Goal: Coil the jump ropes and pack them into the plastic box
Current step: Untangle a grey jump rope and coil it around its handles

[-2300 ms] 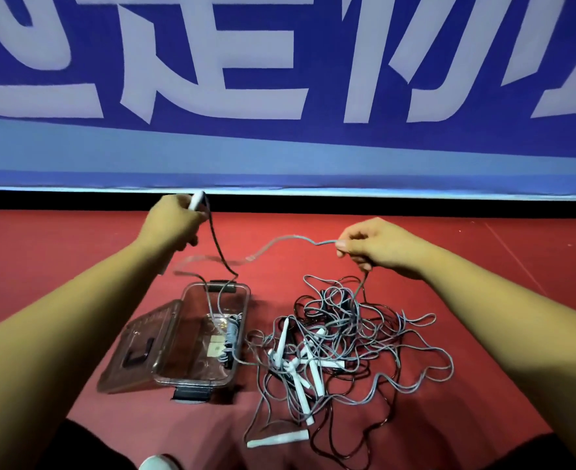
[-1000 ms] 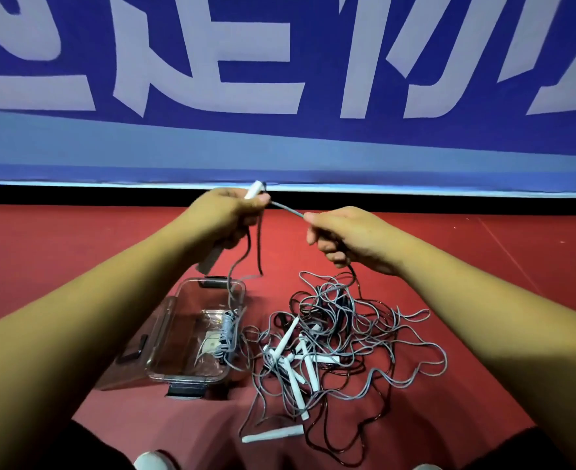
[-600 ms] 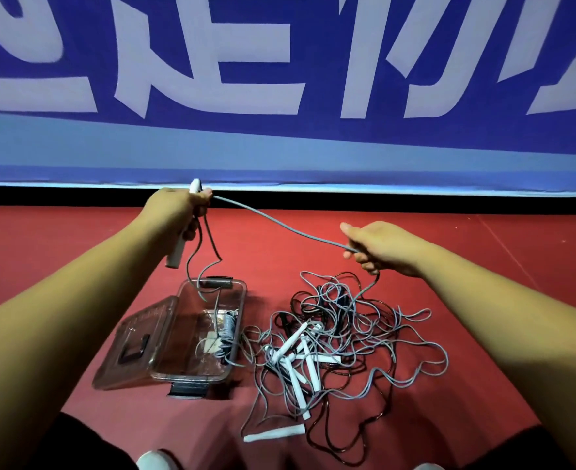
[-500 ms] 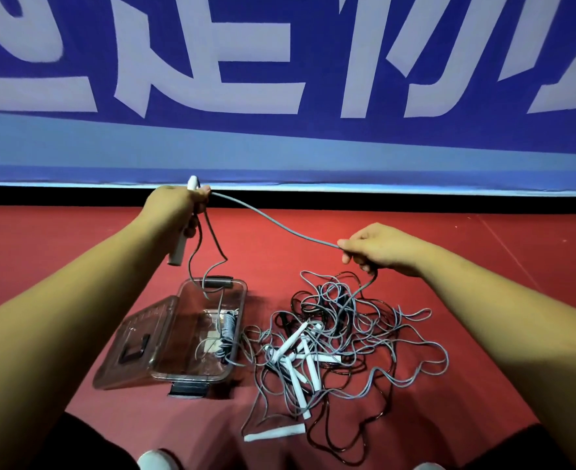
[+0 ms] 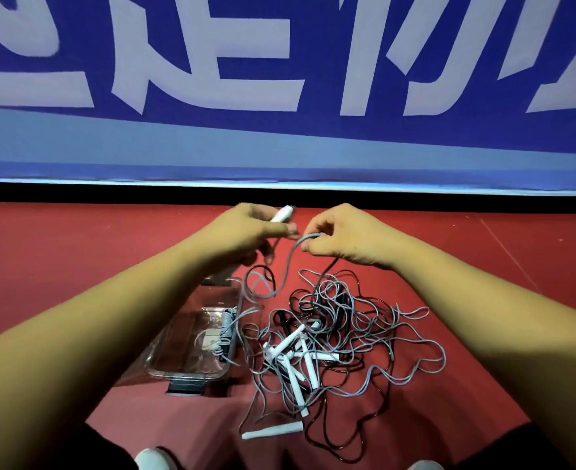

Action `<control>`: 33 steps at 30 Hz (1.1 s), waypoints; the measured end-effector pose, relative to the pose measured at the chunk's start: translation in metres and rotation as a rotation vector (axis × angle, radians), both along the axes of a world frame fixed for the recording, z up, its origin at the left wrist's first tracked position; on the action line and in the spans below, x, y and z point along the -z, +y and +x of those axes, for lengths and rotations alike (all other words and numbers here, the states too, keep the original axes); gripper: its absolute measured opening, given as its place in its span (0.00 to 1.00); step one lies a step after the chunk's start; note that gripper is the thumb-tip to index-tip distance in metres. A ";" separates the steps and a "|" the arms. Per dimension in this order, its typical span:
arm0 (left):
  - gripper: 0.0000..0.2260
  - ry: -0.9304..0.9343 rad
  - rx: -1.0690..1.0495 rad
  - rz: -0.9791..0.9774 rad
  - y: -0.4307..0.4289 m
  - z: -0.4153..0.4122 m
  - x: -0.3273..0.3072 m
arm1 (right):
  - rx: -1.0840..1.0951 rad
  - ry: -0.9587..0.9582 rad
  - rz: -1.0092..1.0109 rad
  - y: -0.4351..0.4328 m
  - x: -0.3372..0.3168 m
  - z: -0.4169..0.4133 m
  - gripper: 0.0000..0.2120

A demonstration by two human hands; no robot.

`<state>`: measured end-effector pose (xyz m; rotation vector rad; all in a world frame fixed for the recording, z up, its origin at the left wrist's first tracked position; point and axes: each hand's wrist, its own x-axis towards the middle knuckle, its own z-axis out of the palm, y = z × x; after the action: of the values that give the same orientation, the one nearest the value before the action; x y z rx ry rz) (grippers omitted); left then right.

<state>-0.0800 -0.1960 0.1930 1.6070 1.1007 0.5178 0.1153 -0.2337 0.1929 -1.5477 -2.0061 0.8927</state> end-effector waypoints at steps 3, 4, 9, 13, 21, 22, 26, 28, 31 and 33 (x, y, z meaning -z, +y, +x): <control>0.08 -0.005 0.141 -0.093 -0.006 0.008 0.003 | -0.027 0.042 -0.026 -0.003 -0.004 -0.005 0.03; 0.09 0.002 0.139 -0.100 -0.006 0.009 0.004 | -0.021 0.051 -0.030 -0.004 -0.005 -0.005 0.04; 0.10 -0.155 -0.087 -0.043 0.006 0.007 0.003 | 0.041 0.094 -0.082 0.000 0.004 0.004 0.09; 0.11 -0.302 -0.299 -0.005 0.021 -0.005 0.000 | 0.047 0.008 -0.199 0.005 0.023 0.022 0.08; 0.04 0.138 -0.520 0.276 0.048 -0.058 0.009 | 0.132 0.105 -0.313 0.005 0.047 0.060 0.10; 0.01 0.205 -0.502 0.331 0.045 -0.058 0.009 | 0.118 0.114 -0.297 0.004 0.042 0.055 0.09; 0.04 0.043 -0.212 0.260 0.015 -0.025 -0.002 | -0.023 0.007 -0.147 -0.001 0.017 0.019 0.07; 0.07 0.029 -0.027 0.142 -0.005 -0.005 -0.011 | -0.069 0.015 -0.075 -0.001 0.010 0.005 0.07; 0.09 0.132 0.169 0.024 -0.016 0.006 -0.013 | -0.076 0.056 -0.015 0.001 0.002 -0.001 0.05; 0.11 0.130 0.139 0.003 -0.011 0.005 -0.010 | -0.060 0.055 -0.023 0.002 0.002 0.003 0.06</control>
<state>-0.0754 -0.2065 0.2030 1.7254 1.0739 0.3275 0.1178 -0.2314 0.1912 -1.4656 -2.0197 0.9738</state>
